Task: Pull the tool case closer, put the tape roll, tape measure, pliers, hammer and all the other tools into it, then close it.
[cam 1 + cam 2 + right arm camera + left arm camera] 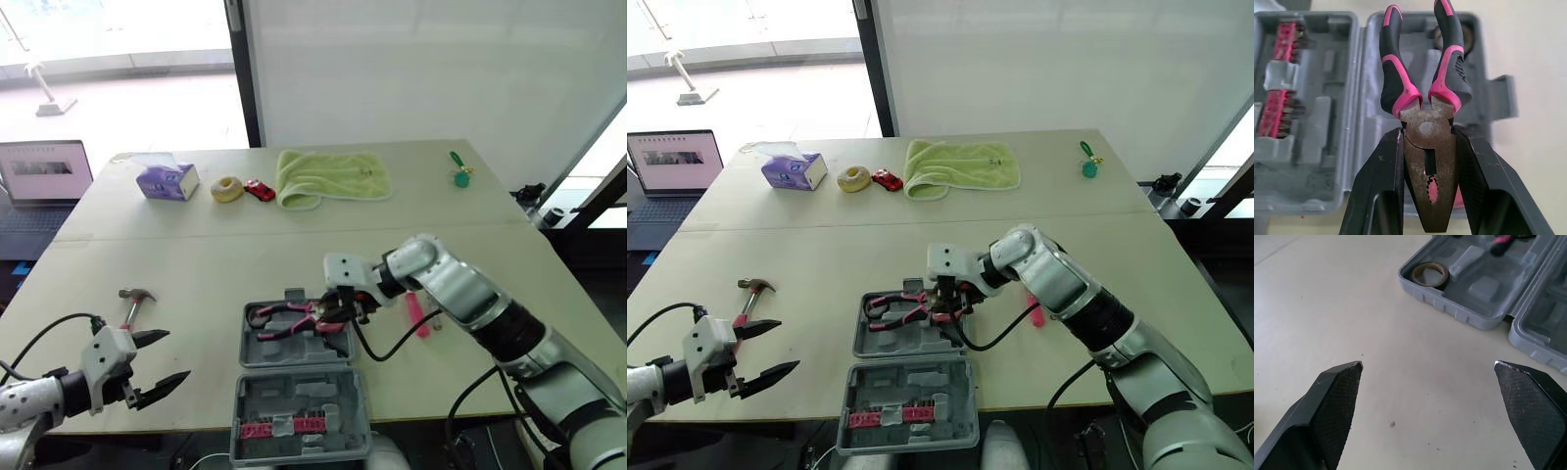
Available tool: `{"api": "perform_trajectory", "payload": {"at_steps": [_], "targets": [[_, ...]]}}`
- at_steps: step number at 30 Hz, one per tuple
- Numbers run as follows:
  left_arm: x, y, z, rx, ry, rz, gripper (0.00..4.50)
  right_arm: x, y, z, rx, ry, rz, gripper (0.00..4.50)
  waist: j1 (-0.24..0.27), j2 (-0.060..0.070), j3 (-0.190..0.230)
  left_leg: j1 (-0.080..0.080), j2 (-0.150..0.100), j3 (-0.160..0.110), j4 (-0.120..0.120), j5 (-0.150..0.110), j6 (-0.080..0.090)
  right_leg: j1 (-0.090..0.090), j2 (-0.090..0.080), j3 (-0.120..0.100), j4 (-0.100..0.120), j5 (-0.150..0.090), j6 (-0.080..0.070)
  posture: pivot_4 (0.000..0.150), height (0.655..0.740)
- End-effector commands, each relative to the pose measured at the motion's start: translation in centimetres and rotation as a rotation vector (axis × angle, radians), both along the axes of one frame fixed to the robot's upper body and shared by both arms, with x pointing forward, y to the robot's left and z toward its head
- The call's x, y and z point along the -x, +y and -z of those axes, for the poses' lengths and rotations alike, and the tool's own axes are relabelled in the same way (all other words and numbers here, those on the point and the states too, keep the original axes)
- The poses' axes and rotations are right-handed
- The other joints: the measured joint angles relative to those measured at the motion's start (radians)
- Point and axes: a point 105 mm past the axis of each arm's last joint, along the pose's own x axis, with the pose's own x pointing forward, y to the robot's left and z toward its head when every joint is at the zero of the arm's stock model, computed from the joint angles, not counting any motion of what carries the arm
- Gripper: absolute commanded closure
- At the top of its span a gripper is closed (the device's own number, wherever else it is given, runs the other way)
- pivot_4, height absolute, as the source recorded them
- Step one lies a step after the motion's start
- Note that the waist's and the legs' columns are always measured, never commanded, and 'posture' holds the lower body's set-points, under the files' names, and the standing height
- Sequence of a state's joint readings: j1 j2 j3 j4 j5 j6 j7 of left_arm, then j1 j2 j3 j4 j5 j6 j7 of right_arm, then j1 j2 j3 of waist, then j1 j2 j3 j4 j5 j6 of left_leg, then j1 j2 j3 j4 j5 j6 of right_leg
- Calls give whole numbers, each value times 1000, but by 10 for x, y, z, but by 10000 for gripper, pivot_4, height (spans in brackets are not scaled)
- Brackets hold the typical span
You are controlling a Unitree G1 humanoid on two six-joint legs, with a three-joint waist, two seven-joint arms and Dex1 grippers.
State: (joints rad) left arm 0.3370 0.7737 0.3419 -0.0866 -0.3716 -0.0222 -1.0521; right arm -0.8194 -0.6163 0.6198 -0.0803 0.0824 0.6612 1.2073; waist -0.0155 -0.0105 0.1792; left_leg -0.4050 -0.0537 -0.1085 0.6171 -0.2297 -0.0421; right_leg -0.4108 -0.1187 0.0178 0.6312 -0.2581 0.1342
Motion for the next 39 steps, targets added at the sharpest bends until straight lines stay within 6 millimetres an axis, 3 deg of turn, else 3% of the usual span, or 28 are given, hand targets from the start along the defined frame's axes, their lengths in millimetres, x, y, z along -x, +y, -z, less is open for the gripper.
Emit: {"api": "perform_trajectory", "payload": {"at_steps": [1, 17, 22, 35, 39], "targets": [[5, 8, -8, -7, -20, -30, 0, 0, 6, 3, 13, -23, -18, 35408, -2, 0, 0, 0, 0, 0, 0, 0, 0, 0, 0, 0, 0, 0, 0, 1500, 7400], [-2, 10, -9, -38, -8, -11, 0, 9, 30, 33, 7, 34, 51, 35408, -5, 0, 0, 0, 0, -1, 0, 1, -1, 0, 1, -1, 1, 0, -1, 1500, 7400], [-6, 8, -10, -39, -10, 4, 0, 16, 32, 34, 8, 47, 38, 35408, -5, 0, -1, 0, 0, 0, 0, 1, -1, 0, 2, -1, 1, 0, -1, 1500, 7400], [-11, 4, -6, -45, -6, 32, 0, 11, 45, 34, 2, 37, 37, 35408, -9, 0, -1, 1, 0, -1, 0, 1, -1, 0, 2, -2, 2, 1, -1, 1500, 7400], [-10, 4, -5, -45, -6, 31, 0, 7, 45, 29, -27, 7, 55, 16753, -8, 0, -1, 0, 0, -1, 0, 1, -1, 0, 2, -2, 2, 1, -1, 1500, 7400]]}}
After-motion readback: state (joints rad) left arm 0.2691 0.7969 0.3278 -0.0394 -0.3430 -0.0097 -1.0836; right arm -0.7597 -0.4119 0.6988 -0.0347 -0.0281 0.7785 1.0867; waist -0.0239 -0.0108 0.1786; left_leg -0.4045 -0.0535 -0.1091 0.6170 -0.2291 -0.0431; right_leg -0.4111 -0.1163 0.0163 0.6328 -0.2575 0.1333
